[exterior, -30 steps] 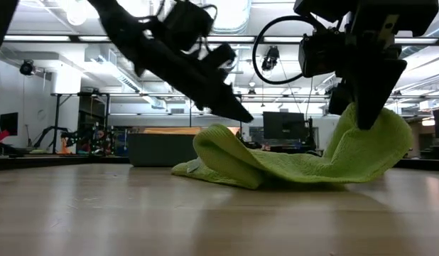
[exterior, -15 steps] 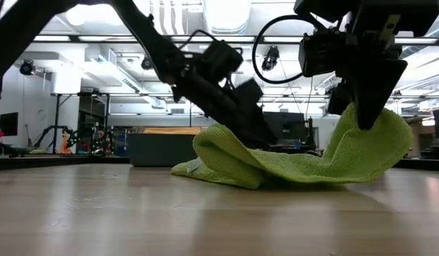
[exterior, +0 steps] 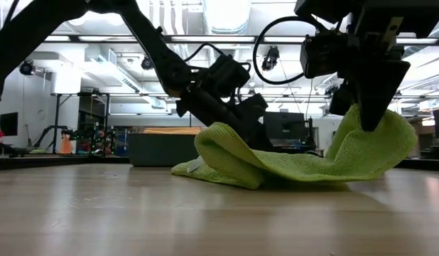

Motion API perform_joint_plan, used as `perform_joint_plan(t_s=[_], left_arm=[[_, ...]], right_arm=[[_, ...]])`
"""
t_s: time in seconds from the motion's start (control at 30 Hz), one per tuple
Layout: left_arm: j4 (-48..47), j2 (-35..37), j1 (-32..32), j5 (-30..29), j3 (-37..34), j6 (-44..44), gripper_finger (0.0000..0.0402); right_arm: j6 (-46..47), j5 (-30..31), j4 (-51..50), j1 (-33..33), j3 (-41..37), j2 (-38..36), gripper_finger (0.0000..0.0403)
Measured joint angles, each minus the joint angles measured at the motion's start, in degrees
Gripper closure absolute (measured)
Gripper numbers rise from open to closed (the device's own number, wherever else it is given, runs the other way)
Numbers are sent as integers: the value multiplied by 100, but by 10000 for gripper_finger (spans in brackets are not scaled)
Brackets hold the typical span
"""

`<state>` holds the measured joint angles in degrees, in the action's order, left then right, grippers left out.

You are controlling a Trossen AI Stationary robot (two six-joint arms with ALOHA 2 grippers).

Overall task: Fold microfiber towels
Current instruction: Fold the light green microfiber towel

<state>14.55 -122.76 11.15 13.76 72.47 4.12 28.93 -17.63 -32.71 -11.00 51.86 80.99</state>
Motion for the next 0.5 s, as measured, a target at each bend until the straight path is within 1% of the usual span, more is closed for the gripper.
perform_joint_plan(t_s=[0.07, 0.17, 0.3, 0.37, 0.4, 0.43, 0.5], left_arm=[[14, 0, -75, 58, -1, -204, 208], [24, 0, -189, 63, -27, -587, 243], [212, 26, -304, 19, -45, -934, 321], [319, 59, -324, -159, -20, -944, 368], [326, 88, -325, -279, -20, -940, 385], [295, 129, -325, -429, -51, -928, 391], [92, 278, -317, -687, -124, -1018, 393]], right_arm=[[-7, 2, 2, 0, 0, 0, 394], [-9, 2, 30, 0, 0, 0, 394], [-4, 5, 46, 0, 0, 0, 394], [-2, 25, 53, 0, 0, 0, 394], [0, 65, 61, 0, 0, 0, 394], [2, 98, 63, -4, 0, -2, 394], [33, 118, 63, -11, 0, -2, 394]])
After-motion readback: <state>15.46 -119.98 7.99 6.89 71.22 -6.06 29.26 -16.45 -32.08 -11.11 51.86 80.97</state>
